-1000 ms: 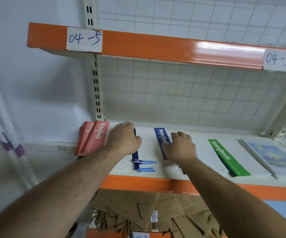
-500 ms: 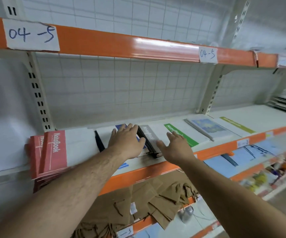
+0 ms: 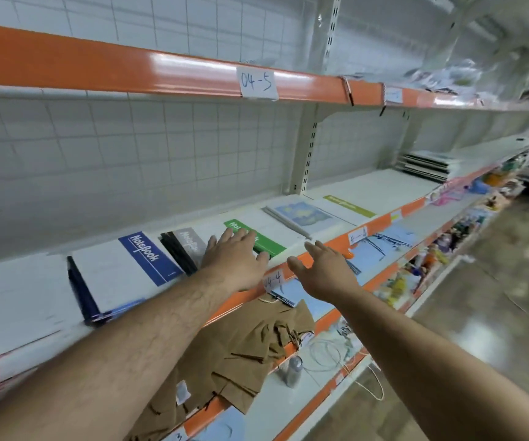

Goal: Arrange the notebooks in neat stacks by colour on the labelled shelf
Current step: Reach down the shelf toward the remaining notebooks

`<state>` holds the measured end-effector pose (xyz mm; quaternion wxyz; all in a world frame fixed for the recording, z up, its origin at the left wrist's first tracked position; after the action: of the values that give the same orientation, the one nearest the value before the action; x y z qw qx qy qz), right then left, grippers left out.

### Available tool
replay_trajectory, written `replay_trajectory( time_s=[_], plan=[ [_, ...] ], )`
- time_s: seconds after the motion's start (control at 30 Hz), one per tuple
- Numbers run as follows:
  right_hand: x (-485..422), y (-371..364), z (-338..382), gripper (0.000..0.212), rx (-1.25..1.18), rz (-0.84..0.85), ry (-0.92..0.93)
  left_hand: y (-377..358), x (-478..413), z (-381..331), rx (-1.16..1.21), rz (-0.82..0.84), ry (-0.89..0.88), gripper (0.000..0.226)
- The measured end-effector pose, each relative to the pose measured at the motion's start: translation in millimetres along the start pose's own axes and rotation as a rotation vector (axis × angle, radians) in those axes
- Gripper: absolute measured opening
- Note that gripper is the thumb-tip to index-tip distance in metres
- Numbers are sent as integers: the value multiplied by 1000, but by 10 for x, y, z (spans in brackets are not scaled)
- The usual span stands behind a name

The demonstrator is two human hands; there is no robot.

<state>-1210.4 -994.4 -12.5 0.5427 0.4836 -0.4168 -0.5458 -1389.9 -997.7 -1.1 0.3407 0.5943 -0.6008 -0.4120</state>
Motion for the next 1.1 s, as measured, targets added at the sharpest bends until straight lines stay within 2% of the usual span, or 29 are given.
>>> replay_trajectory(
  time_s=[0.4,0.63,1.1],
  plan=[
    [-605,347,-1758,75,31,15,-12,-740,-883,-1453,-21,42,-32,65],
    [-876,580,-2658,64,63,-15,-23,-1195,-1498,-2265,-54,78,-88,66],
    [-2080,619,-4221,73,93,-34,-268,-2077,-3227,-3583,-31,185,-349,63]
  ],
)
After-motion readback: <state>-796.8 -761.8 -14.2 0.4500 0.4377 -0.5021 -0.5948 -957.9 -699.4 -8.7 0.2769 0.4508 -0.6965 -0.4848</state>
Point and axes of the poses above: each hand's wrist, its own x-axis away from the middle knuckle, its own y-axis out of the back of the hand, z = x × y, the point moved 6 cm from there along -x, towards the middle knuckle, and after that the axes turned 12 degrees about x, right-handed, at the moved point
